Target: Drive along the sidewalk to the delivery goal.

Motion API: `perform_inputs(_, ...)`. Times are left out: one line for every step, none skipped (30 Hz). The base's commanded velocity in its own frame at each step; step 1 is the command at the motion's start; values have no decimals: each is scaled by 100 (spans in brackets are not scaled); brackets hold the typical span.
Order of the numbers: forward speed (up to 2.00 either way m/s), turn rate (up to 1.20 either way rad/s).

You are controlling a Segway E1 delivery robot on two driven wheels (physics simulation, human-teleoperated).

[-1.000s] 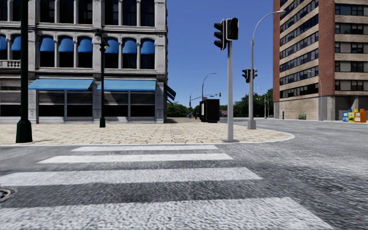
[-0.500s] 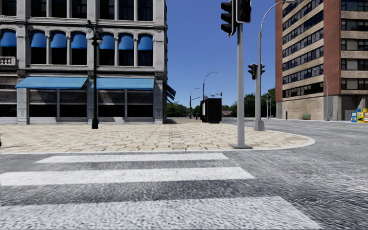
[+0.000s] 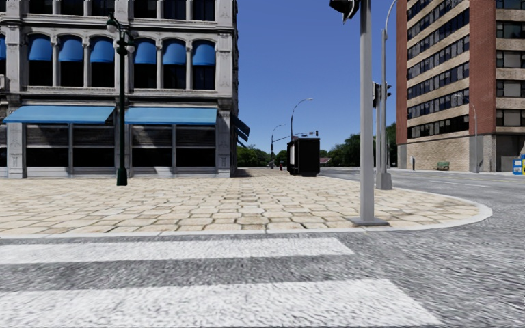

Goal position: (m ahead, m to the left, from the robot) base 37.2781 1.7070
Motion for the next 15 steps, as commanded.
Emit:
perform_inputs(200,0)
perform_inputs(200,0)
perform_inputs(200,0)
perform_inputs(200,0)
perform_inputs(200,0)
perform_inputs(200,0)
perform_inputs(200,0)
perform_inputs(200,0)
perform_inputs(200,0)
perform_inputs(200,0)
perform_inputs(200,0)
perform_inputs(200,0)
perform_inputs(200,0)
perform_inputs(200,0)
perform_inputs(200,0)
